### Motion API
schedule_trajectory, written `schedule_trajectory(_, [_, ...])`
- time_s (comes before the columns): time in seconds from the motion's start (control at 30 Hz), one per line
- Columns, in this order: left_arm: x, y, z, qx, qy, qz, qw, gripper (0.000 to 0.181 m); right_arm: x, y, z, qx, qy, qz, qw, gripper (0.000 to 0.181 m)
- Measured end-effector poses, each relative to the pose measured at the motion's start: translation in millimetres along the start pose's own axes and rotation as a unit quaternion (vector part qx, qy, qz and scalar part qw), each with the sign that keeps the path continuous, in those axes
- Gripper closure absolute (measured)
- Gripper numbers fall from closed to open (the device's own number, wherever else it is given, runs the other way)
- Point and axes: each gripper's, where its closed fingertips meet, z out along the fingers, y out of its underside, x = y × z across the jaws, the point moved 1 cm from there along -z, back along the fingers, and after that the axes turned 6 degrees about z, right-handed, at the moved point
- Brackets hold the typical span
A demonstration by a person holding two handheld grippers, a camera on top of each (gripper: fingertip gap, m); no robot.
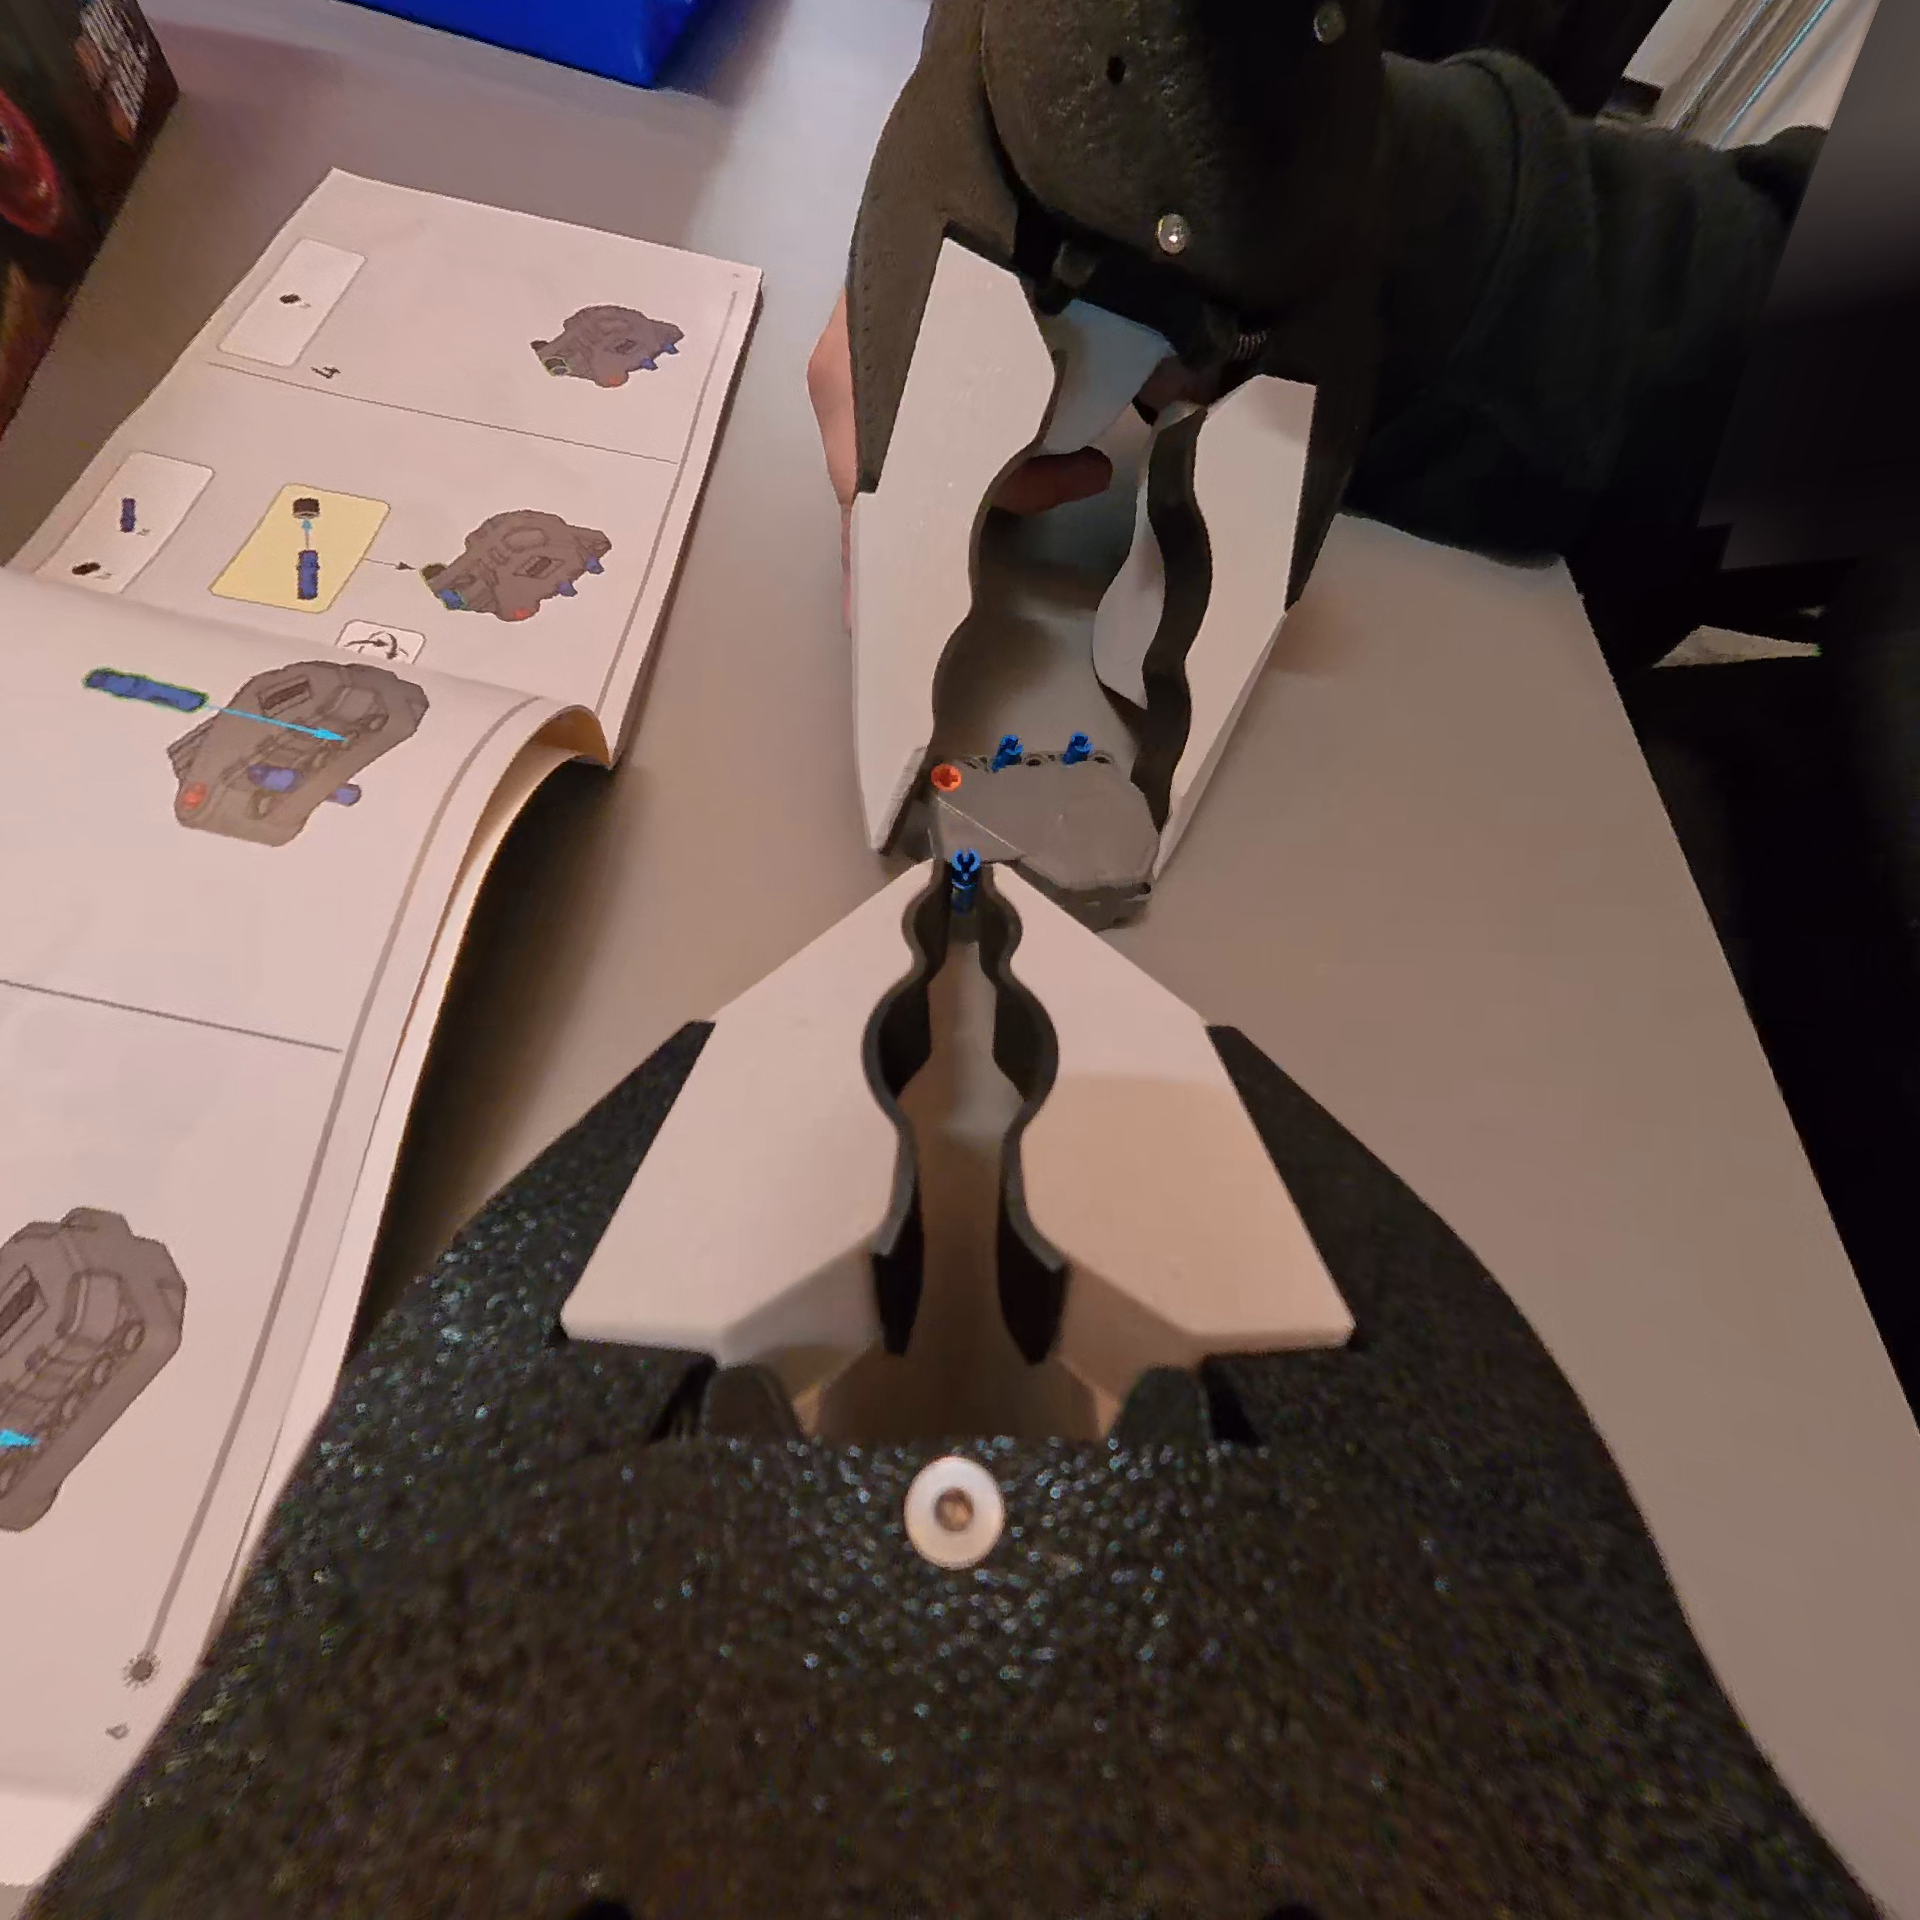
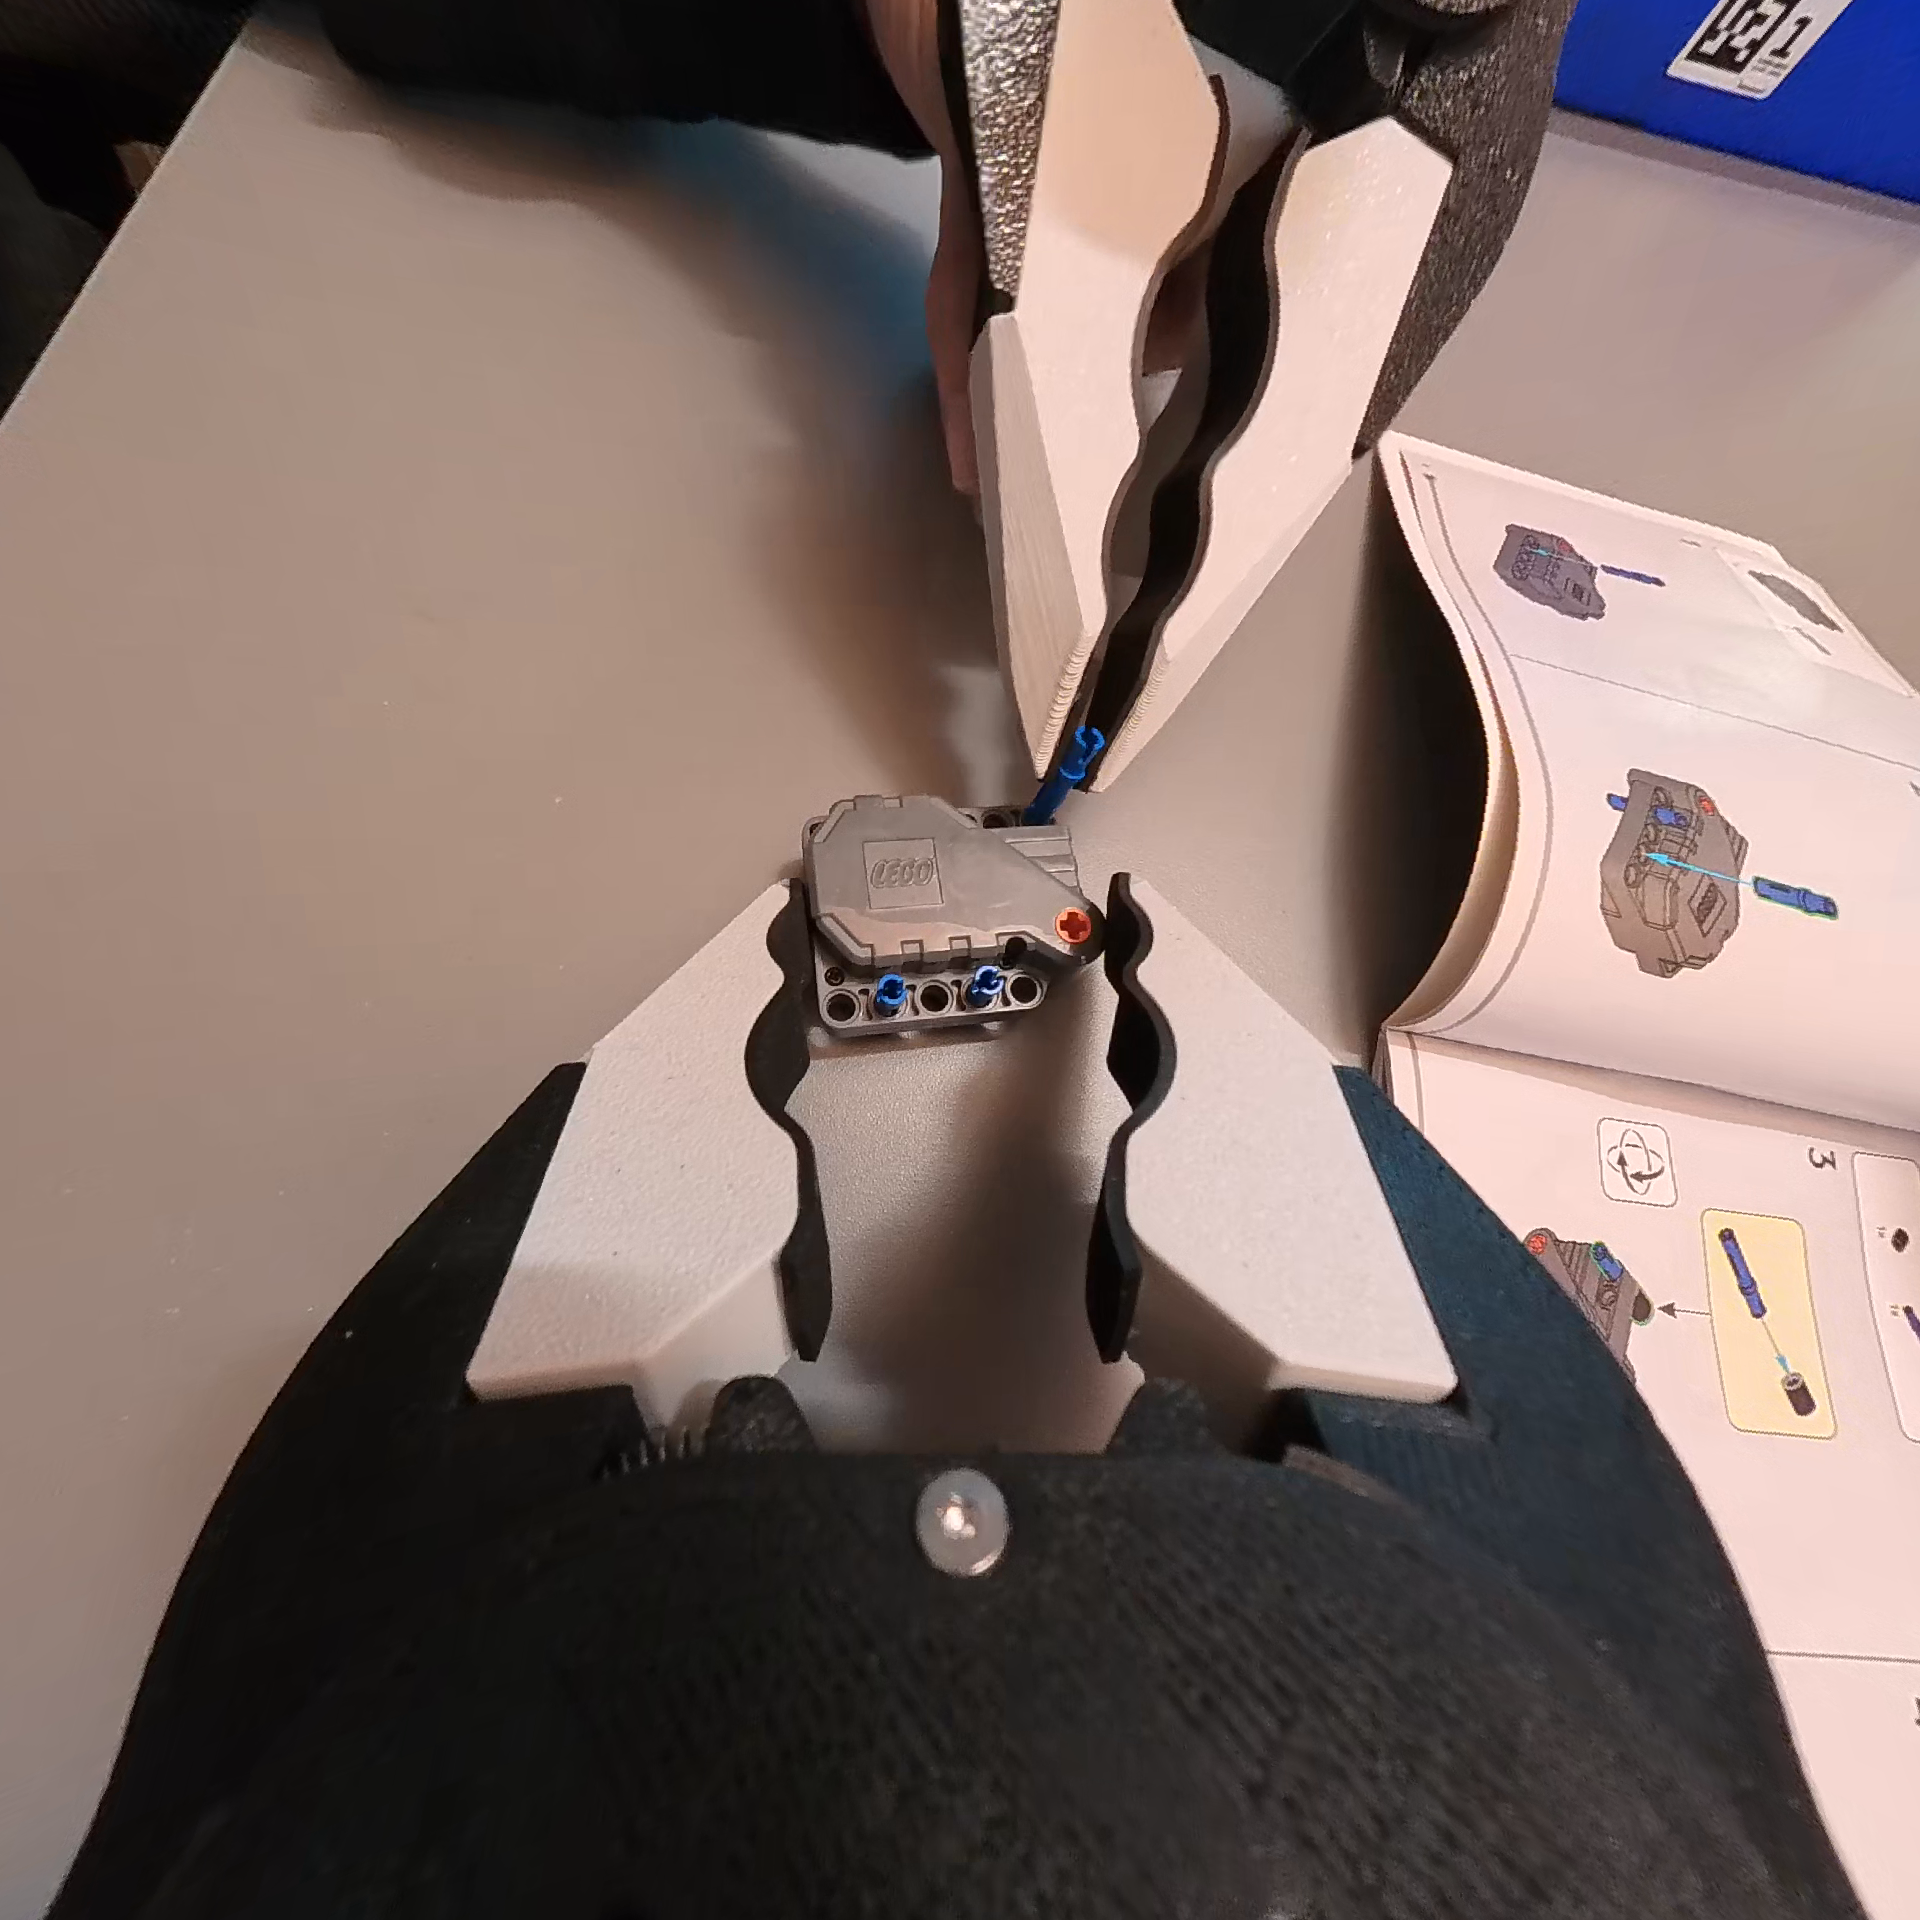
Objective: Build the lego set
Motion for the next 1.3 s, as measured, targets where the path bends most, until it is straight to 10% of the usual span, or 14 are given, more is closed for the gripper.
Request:
schedule_trajectory(1.0, [0.9,-0.3,1.6,-0.039,-0.059,0.114,0.991,0.179,0.6,0.0,0.3,-0.001,-0.002,0.003,1.000,0.125])
schedule_trajectory(1.3, [0.7,-2.7,3.8,-0.141,-0.089,0.170,0.971,0.179,2.4,0.2,0.6,-0.002,0.002,0.006,1.000,0.125])
